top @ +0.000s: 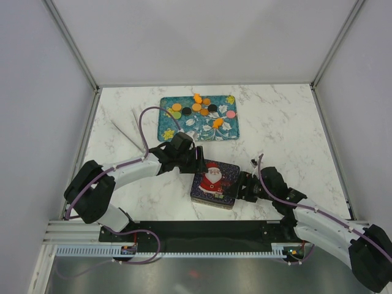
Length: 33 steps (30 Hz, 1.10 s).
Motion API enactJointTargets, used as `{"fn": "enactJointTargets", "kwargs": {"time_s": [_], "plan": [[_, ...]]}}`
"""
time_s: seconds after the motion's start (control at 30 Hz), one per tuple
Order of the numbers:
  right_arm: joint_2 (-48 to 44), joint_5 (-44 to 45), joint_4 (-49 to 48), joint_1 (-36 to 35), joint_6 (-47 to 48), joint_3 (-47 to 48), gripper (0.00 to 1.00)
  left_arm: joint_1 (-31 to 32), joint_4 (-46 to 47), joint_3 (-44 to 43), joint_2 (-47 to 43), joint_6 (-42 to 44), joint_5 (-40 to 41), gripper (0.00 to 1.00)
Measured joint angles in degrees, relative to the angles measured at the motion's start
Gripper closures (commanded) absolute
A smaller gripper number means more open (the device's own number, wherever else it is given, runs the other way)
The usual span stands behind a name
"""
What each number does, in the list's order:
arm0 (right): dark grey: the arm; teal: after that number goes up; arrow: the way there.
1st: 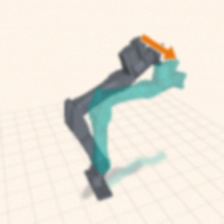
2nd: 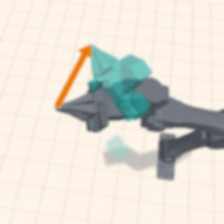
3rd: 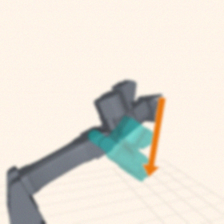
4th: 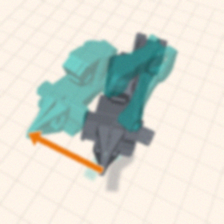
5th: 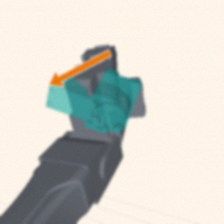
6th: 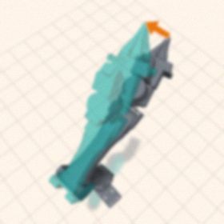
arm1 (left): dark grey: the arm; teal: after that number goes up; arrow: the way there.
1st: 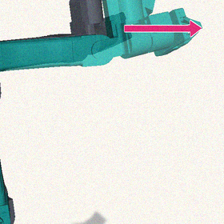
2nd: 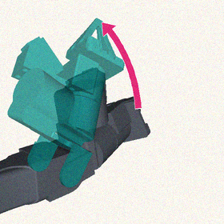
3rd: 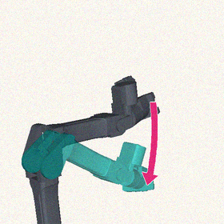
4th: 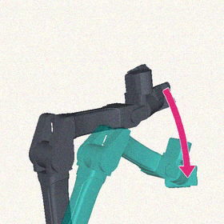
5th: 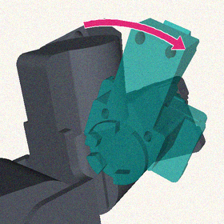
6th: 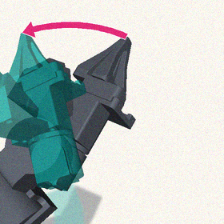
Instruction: Pack the cookies
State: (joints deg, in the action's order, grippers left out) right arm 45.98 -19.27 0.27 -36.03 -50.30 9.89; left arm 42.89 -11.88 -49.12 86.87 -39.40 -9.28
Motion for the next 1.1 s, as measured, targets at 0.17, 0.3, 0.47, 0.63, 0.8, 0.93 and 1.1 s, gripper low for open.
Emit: {"fn": "enactJointTargets", "kwargs": {"time_s": [0.17, 0.3, 0.47, 0.63, 0.8, 0.93, 1.1], "plan": [[2.7, -0.8, -3.4, 0.2, -2.5, 0.0, 0.52, -0.7, 0.0, 0.0, -0.1, 0.0, 1.6, 0.36], [8.4, -1.5, -4.2, 0.3, -2.8, 3.8, 0.64, -1.7, -0.3, 0.0, -0.5, 0.1, 5.0, 0.36], [18.1, -1.9, -2.6, 0.3, -0.6, 11.4, 0.75, -2.6, -0.4, 0.0, -0.8, 0.1, 9.1, 0.36], [22.8, -2.4, -1.8, 0.3, 1.0, 15.3, 0.69, -4.0, -0.3, 0.0, -0.8, 0.1, 10.5, 0.36], [24.1, -1.6, -0.7, 0.3, 2.8, 17.4, 0.41, -5.6, -0.2, 0.0, -0.8, 0.1, 9.5, 0.36], [22.4, 1.7, 1.1, 0.4, 5.7, 17.6, 0.29, -5.7, -0.1, 0.0, -0.8, 0.1, 6.8, 0.36], [18.4, 4.7, 4.7, 1.3, 7.7, 17.7, 0.23, -5.5, -0.1, 0.0, -0.8, 0.1, 3.5, 0.36]]}}
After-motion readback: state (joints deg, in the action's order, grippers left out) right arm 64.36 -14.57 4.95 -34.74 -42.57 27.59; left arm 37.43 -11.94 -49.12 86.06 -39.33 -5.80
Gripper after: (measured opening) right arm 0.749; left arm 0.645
